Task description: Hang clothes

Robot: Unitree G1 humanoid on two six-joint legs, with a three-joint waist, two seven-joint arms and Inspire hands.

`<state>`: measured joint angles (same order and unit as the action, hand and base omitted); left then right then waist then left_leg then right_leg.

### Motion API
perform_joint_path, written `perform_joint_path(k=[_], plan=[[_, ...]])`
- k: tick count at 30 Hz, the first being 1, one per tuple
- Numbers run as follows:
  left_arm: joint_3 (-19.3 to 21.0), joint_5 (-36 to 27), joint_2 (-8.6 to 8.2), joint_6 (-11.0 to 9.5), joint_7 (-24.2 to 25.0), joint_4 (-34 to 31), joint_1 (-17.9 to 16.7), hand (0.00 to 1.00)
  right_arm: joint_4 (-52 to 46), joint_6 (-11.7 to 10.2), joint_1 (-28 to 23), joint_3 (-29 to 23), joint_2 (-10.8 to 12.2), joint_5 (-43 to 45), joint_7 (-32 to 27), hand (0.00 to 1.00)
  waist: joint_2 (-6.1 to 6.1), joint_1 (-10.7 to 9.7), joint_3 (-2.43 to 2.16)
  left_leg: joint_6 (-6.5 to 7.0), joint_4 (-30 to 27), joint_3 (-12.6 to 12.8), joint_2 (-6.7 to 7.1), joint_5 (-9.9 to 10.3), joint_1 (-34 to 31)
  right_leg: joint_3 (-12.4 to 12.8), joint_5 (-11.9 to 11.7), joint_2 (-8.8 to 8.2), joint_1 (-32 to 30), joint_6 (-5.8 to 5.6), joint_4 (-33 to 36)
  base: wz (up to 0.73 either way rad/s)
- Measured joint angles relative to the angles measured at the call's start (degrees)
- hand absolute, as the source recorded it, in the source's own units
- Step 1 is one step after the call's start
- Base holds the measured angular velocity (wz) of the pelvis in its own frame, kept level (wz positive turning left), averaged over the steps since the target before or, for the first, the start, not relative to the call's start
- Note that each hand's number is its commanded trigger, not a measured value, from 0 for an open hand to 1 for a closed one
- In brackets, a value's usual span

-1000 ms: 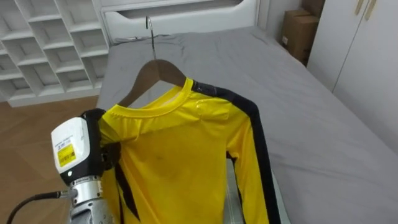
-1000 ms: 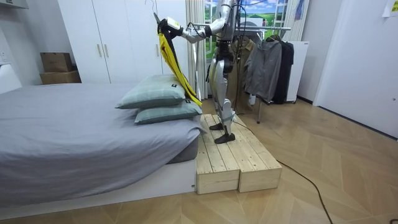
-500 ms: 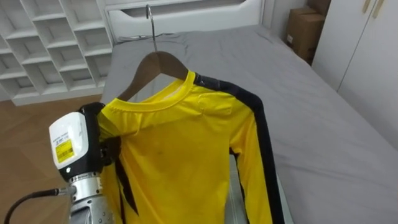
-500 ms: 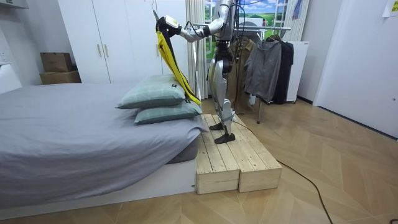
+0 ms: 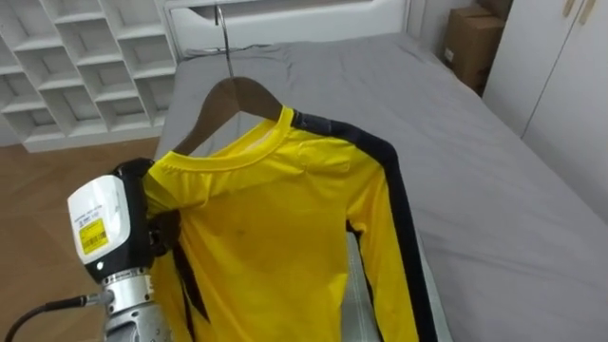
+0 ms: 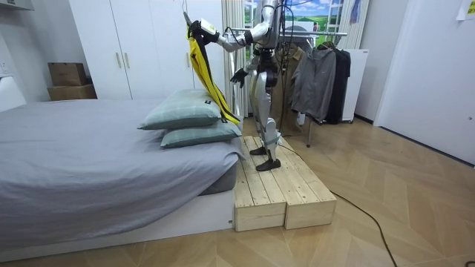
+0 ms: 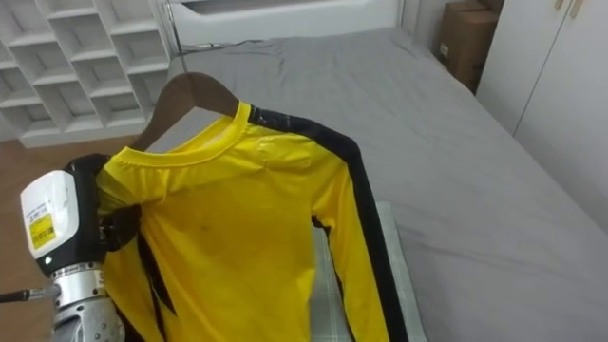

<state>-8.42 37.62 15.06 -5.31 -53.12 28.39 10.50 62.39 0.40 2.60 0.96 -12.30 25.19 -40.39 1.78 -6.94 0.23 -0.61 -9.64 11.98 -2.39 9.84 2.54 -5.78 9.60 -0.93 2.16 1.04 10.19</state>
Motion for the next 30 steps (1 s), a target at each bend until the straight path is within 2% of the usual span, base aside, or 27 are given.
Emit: perform_joint_path(k=[2, 6, 8, 12, 14, 19, 23, 30], plan=[[-1.27, -1.15, -0.02, 0.02, 0.19, -0.22, -0.37, 1.00, -7.02, -0.26, -0.26, 0.10, 0.01, 4.15, -2.65, 0.00, -0.17, 1.09, 0.05, 0.00, -0.01, 0.00, -0.01, 0.00, 0.01, -0.04, 0.00, 0.03, -0.04, 0.00, -0.27, 0.00], [-1.47, -0.95, -0.06, 0.28, 0.38, -0.25, -0.50, 1.00, -17.14, -0.66, -0.33, 1.82, 0.05, 10.26, -5.84, 0.00, -0.84, 1.95, 0.18, 0.00, -0.02, -0.04, -0.02, 0.00, -0.04, -0.23, 0.00, 0.00, -0.02, 0.00, -0.30, 0.00], [-2.17, -0.79, -0.11, 1.45, 0.80, -0.35, -0.51, 1.00, -23.44, -0.68, -0.39, 3.35, 0.10, 14.05, -6.00, 0.00, -1.33, 2.61, 0.05, -0.01, -0.02, -0.03, -0.02, 0.01, -0.38, -0.31, 0.00, -0.02, 0.12, 0.00, -0.41, 0.03], [-2.52, -0.77, -0.54, 3.49, 2.46, -0.71, -0.90, 1.00, -32.19, -0.83, -0.37, 4.92, 0.46, 17.24, -5.97, 0.00, -1.42, 2.89, 0.04, -0.01, 0.04, 0.05, 0.01, 0.01, 0.00, -0.35, -0.02, -0.05, 0.61, -0.01, -0.43, 0.01], [-2.52, -0.39, -1.06, 4.08, 2.76, -0.85, -1.01, 1.00, -36.80, -0.80, -0.86, 5.77, 1.73, 19.58, -5.31, 0.00, -1.39, 2.80, 0.03, -0.02, 0.03, 0.04, 0.00, 0.01, 0.21, -0.50, -0.02, -0.04, 0.87, -0.02, -0.53, 0.00], [-2.58, -0.34, -1.30, 5.10, 5.58, -4.42, -1.74, 1.00, -42.72, -0.84, -2.85, 8.79, 2.18, 20.86, -2.45, 0.00, -1.13, 3.13, -0.04, -0.02, 0.00, 0.07, -0.10, 0.01, 0.06, -0.54, -0.03, -0.03, 0.70, 0.00, -0.40, 0.00], [-3.34, 0.56, -1.34, 4.93, 7.00, -7.04, -1.75, 1.00, -46.09, -1.61, -3.32, 12.04, 0.82, 22.15, 0.40, 0.00, -0.72, 3.88, -0.32, -0.02, -0.05, 0.21, -0.13, 0.02, 0.18, -0.46, -0.06, -0.04, 0.72, 0.04, -0.25, 0.00], [-3.43, 4.91, -1.35, 4.76, 7.64, -7.51, -1.90, 1.00, -47.47, -3.14, -3.28, 14.06, 0.12, 22.73, 3.39, 0.00, -0.70, 5.02, -0.33, -0.02, -0.04, -0.15, -0.16, 0.02, 0.08, -0.55, -0.06, 0.00, 0.75, 0.04, -0.32, 0.00]])
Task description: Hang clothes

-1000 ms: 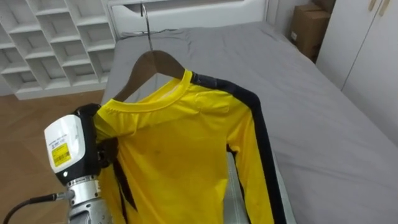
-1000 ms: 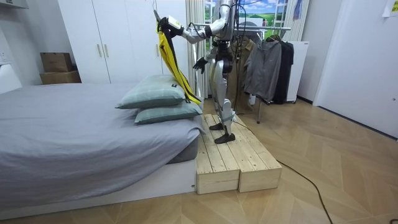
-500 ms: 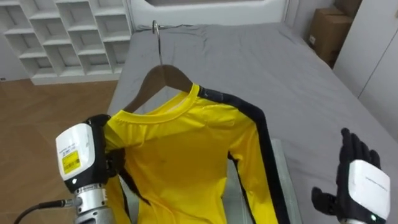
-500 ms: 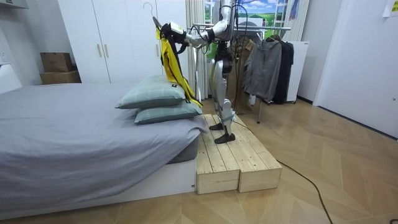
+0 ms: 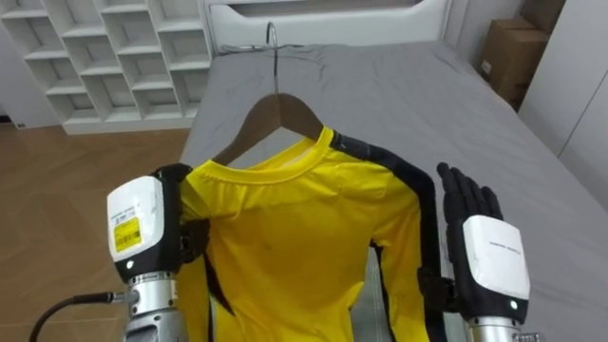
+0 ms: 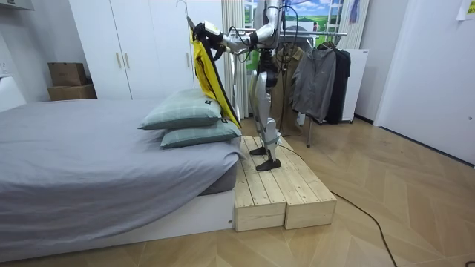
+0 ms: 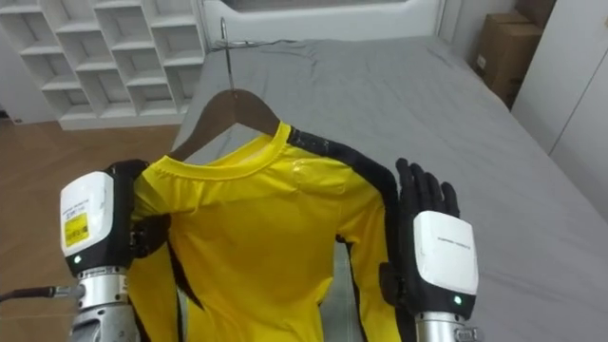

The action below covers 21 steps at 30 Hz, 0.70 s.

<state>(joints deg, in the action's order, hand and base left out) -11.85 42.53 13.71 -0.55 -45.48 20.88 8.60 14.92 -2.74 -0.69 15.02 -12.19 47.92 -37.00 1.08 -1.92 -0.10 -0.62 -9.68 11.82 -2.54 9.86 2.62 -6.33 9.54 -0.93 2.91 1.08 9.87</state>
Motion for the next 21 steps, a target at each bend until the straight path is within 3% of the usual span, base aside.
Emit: perform_joint_path(k=[21], plan=[[-2.52, 9.82, -3.08, 0.03, 1.15, -0.96, -0.16, 1.00, -0.37, -0.41, 0.28, 0.52, 0.28, -0.06, 5.96, 0.00, 0.05, 0.77, 0.11, 0.00, 0.14, 0.20, 0.08, 0.00, -0.21, 0.23, 0.01, -0.04, -0.11, -0.01, -0.28, 0.00]])
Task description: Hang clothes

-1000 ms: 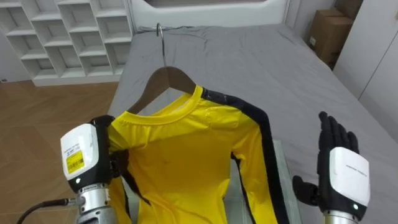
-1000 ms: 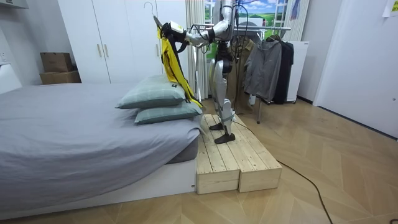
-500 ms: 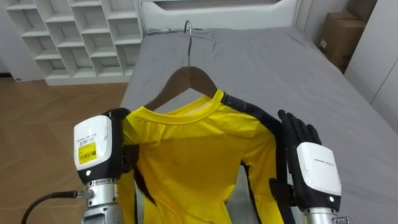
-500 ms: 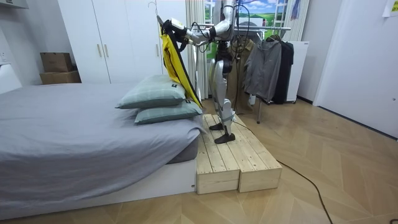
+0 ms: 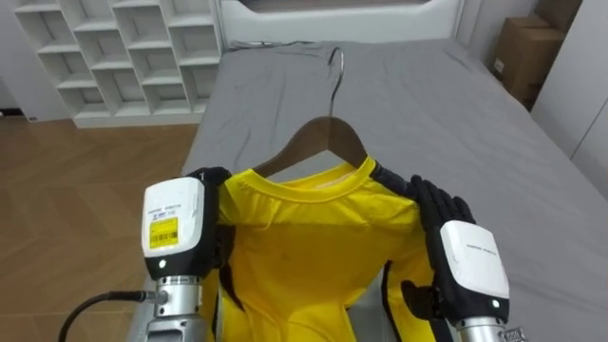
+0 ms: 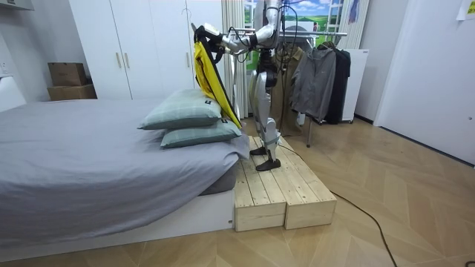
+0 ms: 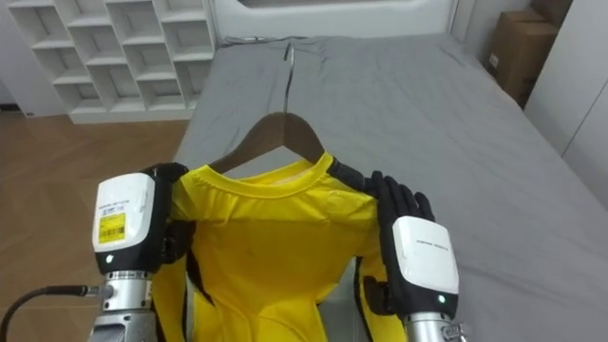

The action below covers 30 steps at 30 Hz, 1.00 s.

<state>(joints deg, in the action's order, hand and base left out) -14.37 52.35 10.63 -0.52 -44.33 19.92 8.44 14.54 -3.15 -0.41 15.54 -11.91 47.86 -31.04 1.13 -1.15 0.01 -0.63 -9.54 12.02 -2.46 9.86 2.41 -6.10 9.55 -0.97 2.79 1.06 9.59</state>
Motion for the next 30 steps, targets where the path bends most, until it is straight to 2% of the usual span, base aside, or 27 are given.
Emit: perform_joint_path(k=[4, 8, 14, 24, 30], plan=[[0.03, 0.66, 0.07, 0.23, 0.00, -4.37, -1.58, 1.00, -3.66, 0.04, 0.01, -0.06, 0.00, -0.06, -0.11, 0.00, -0.05, -0.15, -0.01, 0.00, 0.00, 0.24, 0.00, 0.00, -0.23, 0.05, 0.00, -0.01, -0.36, 0.00, 0.12, -0.02], [-0.54, 1.03, 0.07, 0.12, 0.00, -6.36, -2.54, 1.00, -4.81, -0.07, 0.57, -0.09, 0.03, -0.14, -0.67, 0.00, -0.58, -0.12, 0.20, 0.00, 0.01, 0.28, -0.03, 0.00, -0.18, -0.01, -0.01, 0.00, -0.35, 0.01, 0.16, 0.00], [-0.48, 3.23, 0.39, -0.14, 0.00, -6.40, -2.67, 1.00, -4.81, -0.67, 1.57, -1.13, 0.03, -0.13, -0.66, 0.00, -1.35, -0.13, 0.28, 0.00, -0.01, 0.41, -0.02, 0.00, -0.25, 0.50, -0.03, -0.02, -0.64, -0.04, 0.25, -0.02], [-0.50, 4.95, 0.44, -0.38, 0.37, -6.55, -2.95, 1.00, -6.56, -0.99, 2.03, -1.51, 0.07, 0.12, -0.69, 0.00, -1.69, -0.14, 0.23, 0.00, 0.00, 0.18, -0.02, 0.00, -0.65, 0.34, -0.04, 0.02, -0.78, -0.04, 0.13, 0.01], [-0.49, 4.84, 0.67, -0.75, 2.68, -6.88, -3.91, 1.00, -6.56, -1.09, 2.02, -1.66, 0.09, 2.31, -0.69, 0.00, -2.73, -0.09, 0.09, 0.00, -0.04, -0.45, 0.00, 0.00, -0.80, 0.02, -0.04, -0.01, -0.75, -0.04, 0.10, 0.02]])
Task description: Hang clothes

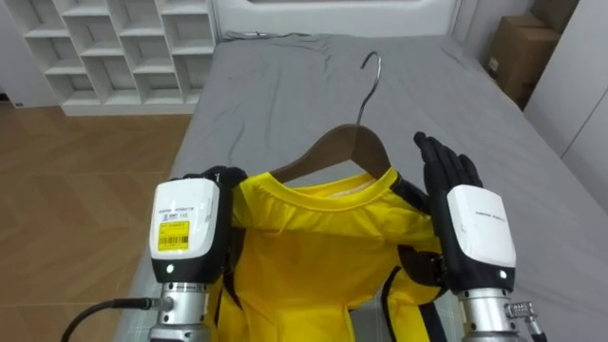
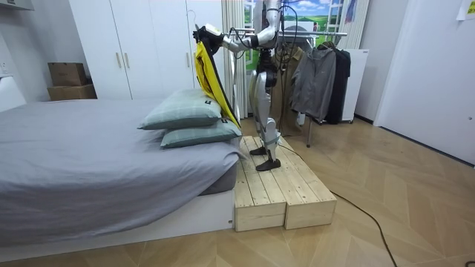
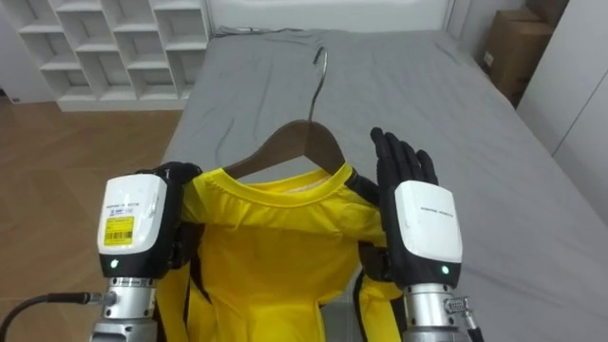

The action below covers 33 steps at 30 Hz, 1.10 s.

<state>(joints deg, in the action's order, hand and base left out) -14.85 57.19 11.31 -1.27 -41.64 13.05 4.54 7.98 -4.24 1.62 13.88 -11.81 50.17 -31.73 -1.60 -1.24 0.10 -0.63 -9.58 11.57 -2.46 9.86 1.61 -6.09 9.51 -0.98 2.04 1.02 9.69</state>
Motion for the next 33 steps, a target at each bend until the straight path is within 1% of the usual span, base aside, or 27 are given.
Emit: perform_joint_path(k=[2, 4, 6, 16, 22, 27, 33], plan=[[0.02, -0.03, 0.31, -0.14, 0.46, -0.91, -0.31, 1.00, -0.01, -0.08, 0.00, 0.00, 0.18, 0.17, 0.00, 0.00, -0.38, 0.00, -0.25, 0.00, -0.01, 0.00, 0.00, 0.00, 0.00, 0.00, 0.00, 0.00, 0.02, 0.00, 0.00, 0.00], [0.03, -0.06, 0.57, -0.36, 0.83, -1.64, -0.63, 1.00, -0.01, -0.09, 0.00, -0.02, 0.23, 0.15, 0.00, 0.00, -0.59, 0.00, -0.39, 0.00, -0.03, -0.03, 0.01, 0.00, 0.03, -0.04, 0.00, -0.01, 0.06, 0.00, 0.01, 0.00], [0.10, -0.15, 0.68, -0.62, 0.86, -1.69, -0.63, 1.00, -0.01, -0.15, 0.00, -0.05, 0.22, -0.07, 0.00, 0.00, -0.63, 0.17, -0.41, 0.00, -0.05, -0.08, 0.02, 0.00, 0.06, -0.15, 0.00, -0.03, 0.08, 0.00, 0.04, 0.00], [0.09, -0.42, 0.77, -0.82, 1.19, -1.75, -0.62, 1.00, -0.01, -0.17, 0.00, 0.05, 0.21, -0.48, 0.01, 0.00, -0.25, 0.20, -0.27, 0.00, -0.07, -0.17, 0.00, 0.00, -0.03, -0.51, -0.01, -0.02, 0.11, 0.01, 0.02, 0.00], [0.09, -0.38, 0.77, -1.31, 1.19, -1.79, -0.62, 1.00, -0.01, -0.19, 0.00, 0.06, 0.21, -0.47, 0.09, 0.00, 0.53, 0.28, 0.13, 0.00, 0.03, -0.19, 0.01, 0.01, -0.14, -0.51, 0.00, 0.00, -0.03, 0.00, -0.07, 0.00], [0.06, -0.28, 0.66, -1.56, 1.21, -1.79, -0.62, 1.00, -0.01, -0.21, 0.13, 0.07, 0.25, -1.72, 1.65, 0.00, 0.73, 0.17, 0.06, 0.00, -0.06, -0.81, 0.06, 0.01, -0.43, -1.09, 0.00, -0.02, -0.04, 0.00, -0.16, 0.05], [0.05, -0.25, 0.58, -1.56, 2.58, -1.78, -0.62, 1.00, 0.02, -0.21, 0.72, 0.07, 0.35, -5.08, 5.45, 0.00, 0.70, 0.23, 0.07, 0.00, -0.15, -0.87, 0.09, 0.01, -0.42, -1.20, 0.00, -0.10, 0.04, 0.00, -0.13, 0.00]])
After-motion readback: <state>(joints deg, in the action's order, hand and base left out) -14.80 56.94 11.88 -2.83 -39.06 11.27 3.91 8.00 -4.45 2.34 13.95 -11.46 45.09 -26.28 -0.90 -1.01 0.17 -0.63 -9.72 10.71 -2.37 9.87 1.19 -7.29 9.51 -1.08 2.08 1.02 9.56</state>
